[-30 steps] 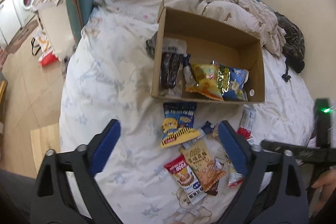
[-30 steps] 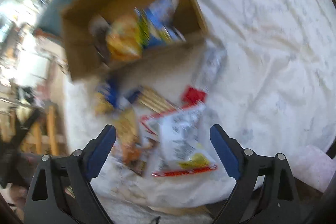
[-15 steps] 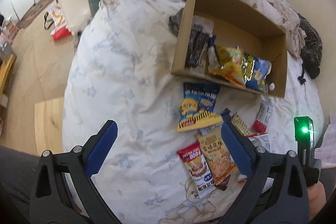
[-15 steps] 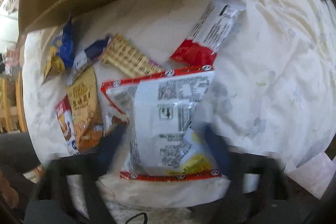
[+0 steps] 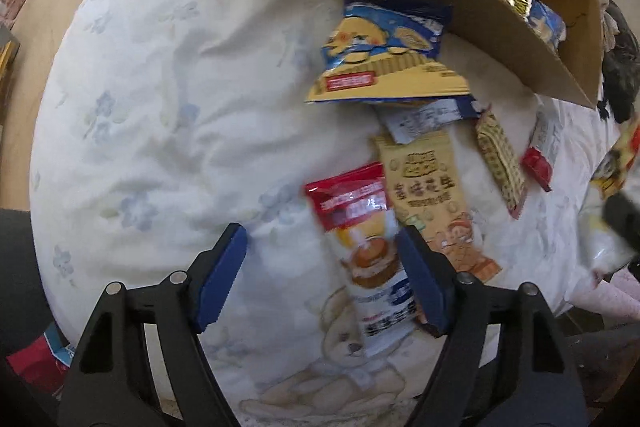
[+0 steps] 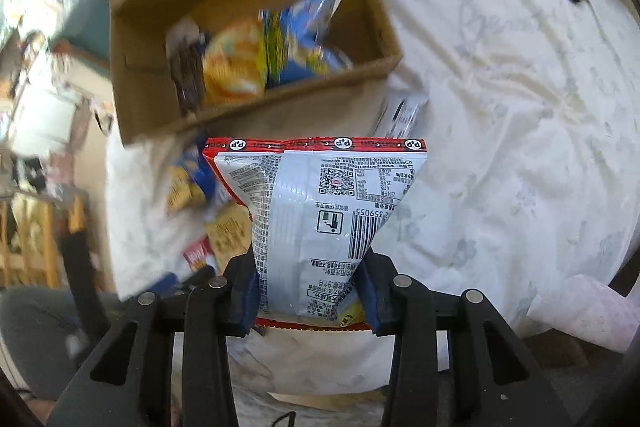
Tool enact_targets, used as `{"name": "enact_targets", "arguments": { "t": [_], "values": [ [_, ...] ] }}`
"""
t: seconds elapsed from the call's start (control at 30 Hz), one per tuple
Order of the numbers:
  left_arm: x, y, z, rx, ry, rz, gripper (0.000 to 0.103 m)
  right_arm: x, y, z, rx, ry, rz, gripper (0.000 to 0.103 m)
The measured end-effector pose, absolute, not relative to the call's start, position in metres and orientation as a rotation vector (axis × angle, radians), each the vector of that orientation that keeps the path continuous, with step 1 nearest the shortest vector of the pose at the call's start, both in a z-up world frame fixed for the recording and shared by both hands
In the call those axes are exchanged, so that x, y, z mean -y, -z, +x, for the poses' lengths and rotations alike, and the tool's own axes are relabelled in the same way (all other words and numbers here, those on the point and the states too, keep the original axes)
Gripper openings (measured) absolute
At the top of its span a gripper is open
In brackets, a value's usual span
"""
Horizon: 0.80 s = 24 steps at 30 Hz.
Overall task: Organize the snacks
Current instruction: 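Grasp the white-red wafer bag with the right gripper while the left gripper grasps the red FOOD rice cake packet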
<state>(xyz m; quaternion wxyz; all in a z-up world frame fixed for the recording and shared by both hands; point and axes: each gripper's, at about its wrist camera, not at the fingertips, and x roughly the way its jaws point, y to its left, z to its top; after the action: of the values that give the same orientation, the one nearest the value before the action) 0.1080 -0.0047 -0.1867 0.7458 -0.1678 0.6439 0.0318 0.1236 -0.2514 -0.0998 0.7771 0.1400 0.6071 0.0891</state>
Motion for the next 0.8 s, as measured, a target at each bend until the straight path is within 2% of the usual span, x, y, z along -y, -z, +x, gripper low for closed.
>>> {"name": "enact_targets", "arguments": {
  "t": [0.17,0.3,0.37,0.43,0.8],
  "values": [
    [0.027,0.193,0.108,-1.449,-0.048,-0.233,0.077,0.259,0.091,0.133,-1.285,-0.188,0.358,0.042],
    [0.044,0.196,0.101,-1.472,-0.013,-0.108,0.075,0.260,0.094,0.130,-1.298,-0.192,0.373,0.042],
    [0.041,0.192,0.102,-1.463,-0.042,-0.131,0.048,0.259,0.097,0.130,-1.294,-0.197,0.372,0.042],
    [0.035,0.190,0.105,-1.454,-0.057,-0.148,0.029,0.259,0.096,0.129,-1.291,-0.204,0.374,0.042],
    [0.020,0.171,0.103,-1.418,-0.056,-0.120,0.029,0.257,0.096,0.130,-1.280,-0.225,0.381,0.042]
  ]
}}
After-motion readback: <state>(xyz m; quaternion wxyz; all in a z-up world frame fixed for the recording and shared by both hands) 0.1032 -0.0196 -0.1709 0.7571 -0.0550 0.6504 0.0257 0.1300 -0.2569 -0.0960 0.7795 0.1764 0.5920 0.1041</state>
